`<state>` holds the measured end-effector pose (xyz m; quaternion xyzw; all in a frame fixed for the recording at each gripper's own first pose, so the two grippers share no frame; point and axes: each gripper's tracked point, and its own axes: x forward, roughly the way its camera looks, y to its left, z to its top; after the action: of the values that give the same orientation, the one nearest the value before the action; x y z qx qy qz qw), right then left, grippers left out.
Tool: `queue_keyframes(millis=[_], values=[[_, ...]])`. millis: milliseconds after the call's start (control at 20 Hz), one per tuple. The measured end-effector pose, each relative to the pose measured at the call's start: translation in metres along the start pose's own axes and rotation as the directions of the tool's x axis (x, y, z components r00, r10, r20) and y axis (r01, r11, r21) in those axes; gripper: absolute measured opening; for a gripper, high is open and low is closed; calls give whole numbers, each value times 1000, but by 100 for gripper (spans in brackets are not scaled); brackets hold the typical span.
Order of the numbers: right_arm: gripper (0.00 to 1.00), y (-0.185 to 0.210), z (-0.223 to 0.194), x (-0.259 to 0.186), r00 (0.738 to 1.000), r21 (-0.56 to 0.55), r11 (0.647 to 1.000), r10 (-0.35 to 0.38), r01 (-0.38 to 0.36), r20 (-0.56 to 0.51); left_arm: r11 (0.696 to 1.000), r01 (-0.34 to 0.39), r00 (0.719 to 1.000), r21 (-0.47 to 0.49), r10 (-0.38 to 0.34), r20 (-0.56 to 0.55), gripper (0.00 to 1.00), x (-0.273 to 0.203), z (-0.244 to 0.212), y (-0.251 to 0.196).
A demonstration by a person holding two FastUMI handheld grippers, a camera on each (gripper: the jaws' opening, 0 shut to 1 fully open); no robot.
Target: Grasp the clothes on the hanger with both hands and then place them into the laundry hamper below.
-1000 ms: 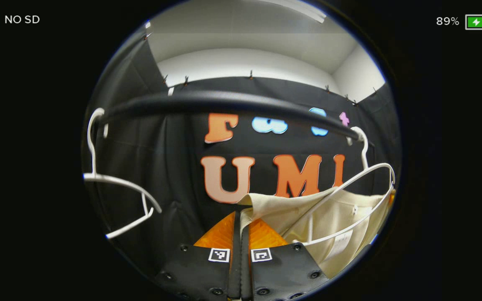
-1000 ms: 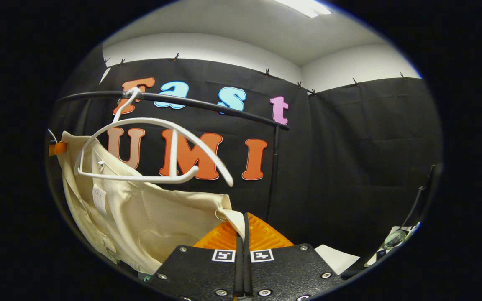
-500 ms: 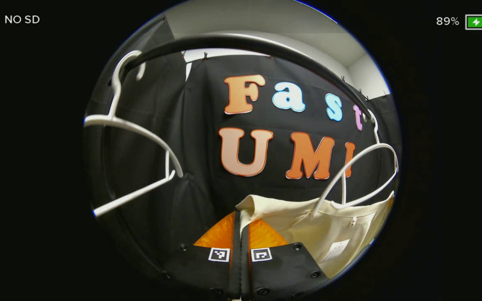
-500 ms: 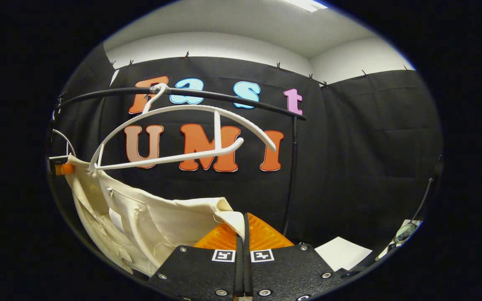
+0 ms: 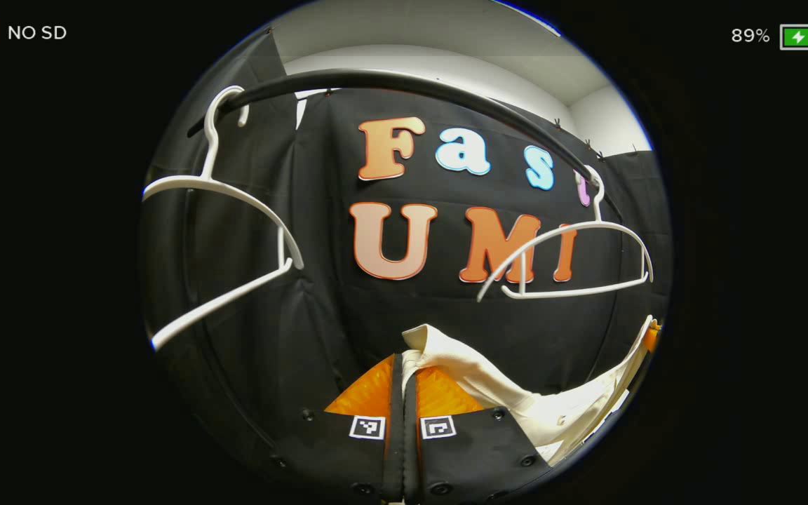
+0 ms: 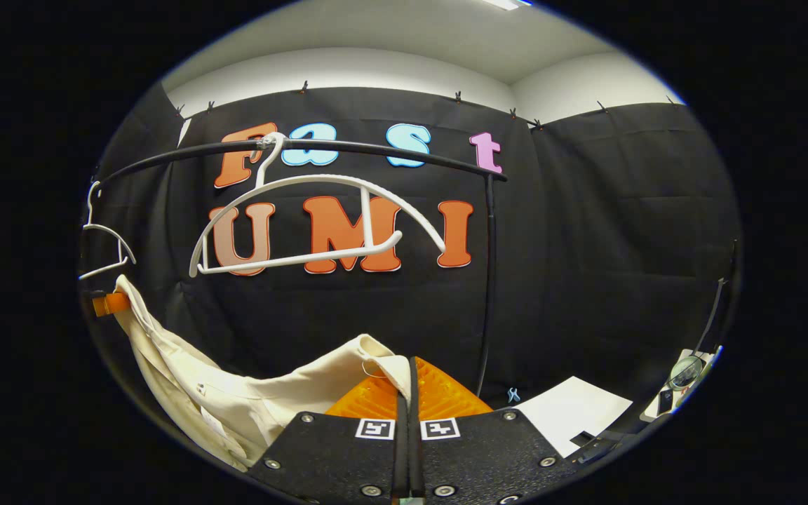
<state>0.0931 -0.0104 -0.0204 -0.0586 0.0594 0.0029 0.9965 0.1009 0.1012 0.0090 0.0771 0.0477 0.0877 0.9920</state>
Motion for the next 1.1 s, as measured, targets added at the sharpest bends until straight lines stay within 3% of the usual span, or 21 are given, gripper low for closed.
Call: queue_keyframes(millis=[400, 700, 850, 1100], values=[[0, 55, -10, -11, 997, 25, 997, 73, -72, -18, 984, 178, 983, 3, -178, -55, 3, -2, -16, -81], [0, 97, -3, -4, 991, 36, 991, 132, -131, -14, 946, 322, 940, -40, -324, -105, 3, -13, -33, -163], [0, 104, -6, 6, 991, 26, 991, 130, -130, -19, 938, 342, 929, -54, -346, -128, 3, -8, -44, -182], [0, 105, -37, 31, 991, 48, 993, 115, -111, -74, 940, 303, 922, -155, -330, -204, 2, 9, -80, -175]])
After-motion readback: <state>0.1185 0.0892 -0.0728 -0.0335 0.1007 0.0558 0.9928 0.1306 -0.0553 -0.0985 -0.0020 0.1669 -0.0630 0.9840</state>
